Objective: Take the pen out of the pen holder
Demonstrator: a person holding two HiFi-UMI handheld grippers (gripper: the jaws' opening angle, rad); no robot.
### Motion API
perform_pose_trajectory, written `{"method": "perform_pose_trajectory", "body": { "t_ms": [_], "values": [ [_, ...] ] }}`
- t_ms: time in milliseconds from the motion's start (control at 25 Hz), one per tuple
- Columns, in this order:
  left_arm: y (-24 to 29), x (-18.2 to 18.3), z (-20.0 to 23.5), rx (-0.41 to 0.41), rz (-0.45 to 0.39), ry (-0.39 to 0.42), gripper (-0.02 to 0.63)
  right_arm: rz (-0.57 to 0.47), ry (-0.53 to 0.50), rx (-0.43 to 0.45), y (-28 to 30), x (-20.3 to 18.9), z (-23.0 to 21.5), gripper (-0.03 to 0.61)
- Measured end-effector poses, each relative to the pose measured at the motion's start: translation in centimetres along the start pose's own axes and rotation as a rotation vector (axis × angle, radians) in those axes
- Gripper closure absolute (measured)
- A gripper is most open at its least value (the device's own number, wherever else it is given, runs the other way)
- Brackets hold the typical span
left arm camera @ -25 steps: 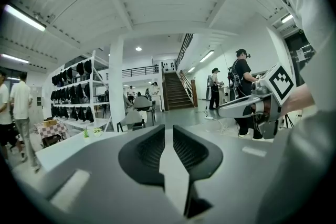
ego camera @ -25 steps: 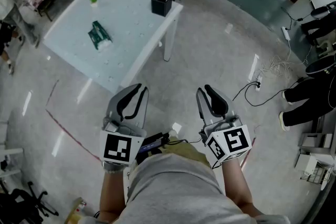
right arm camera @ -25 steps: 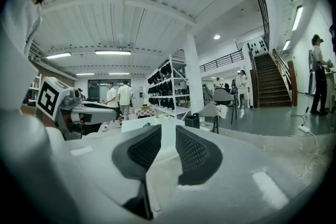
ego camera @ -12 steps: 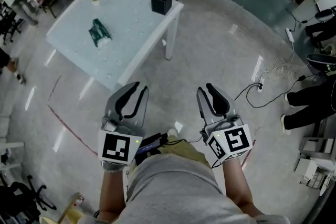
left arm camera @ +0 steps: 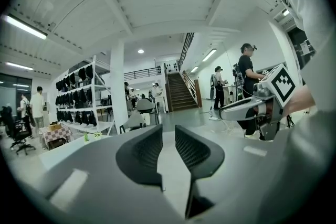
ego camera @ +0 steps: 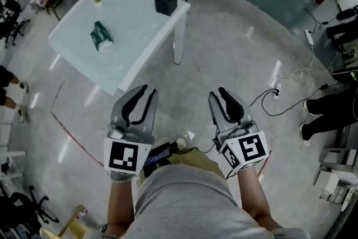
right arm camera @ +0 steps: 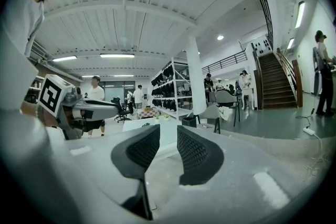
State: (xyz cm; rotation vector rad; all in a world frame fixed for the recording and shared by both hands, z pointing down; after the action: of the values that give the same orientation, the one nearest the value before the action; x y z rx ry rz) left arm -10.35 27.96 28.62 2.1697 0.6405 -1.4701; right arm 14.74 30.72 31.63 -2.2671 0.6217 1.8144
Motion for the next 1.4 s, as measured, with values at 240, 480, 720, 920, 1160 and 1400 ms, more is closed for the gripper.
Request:
{"method": "perform_pose_trajectory", "body": {
  "t_ms": [240,480,720,920,1160,1400],
  "values": [
    [0.8,0.2,-0.5,0.007,0.004,0.008,0.534,-0.014,0.02,-0.01,-0.2,-0.3,-1.4,0.48],
    [1.8,-0.5,0.3,0.014,0.009,0.004,0.534,-0.013,0.019,-0.007,1.4,-0.1,-2.0,0.48],
    [4.2,-1.2,2.0,-0.002,0.009,-0.009,0.531,-0.002,0.018,-0.011,3.7,0.2,-2.7,0.48],
    [7.1,-2.0,4.0,-0.025,0.006,-0.014,0.53,0.009,0.02,-0.026,6.5,0.7,-3.7,0.48],
    [10.7,-2.5,7.4,-0.043,-0.003,-0.021,0.529,0.011,0.015,-0.042,10.7,2.2,-5.0,0.48],
    [14.0,-2.8,11.1,-0.063,-0.004,-0.02,0.529,0.017,0.011,-0.055,14.9,3.9,-5.4,0.48]
  ]
}}
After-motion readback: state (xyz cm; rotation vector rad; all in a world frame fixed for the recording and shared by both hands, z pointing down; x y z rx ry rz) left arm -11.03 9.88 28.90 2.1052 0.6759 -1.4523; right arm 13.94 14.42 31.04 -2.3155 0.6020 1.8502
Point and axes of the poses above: the fingertips, and each gripper's own axes: y forward along the fingers, z to its left, x out of its top, the point moved 10 cm from there along -y, backward along the fingers, and after that the axes turned 10 degrees about y, right-handed, at the moved point
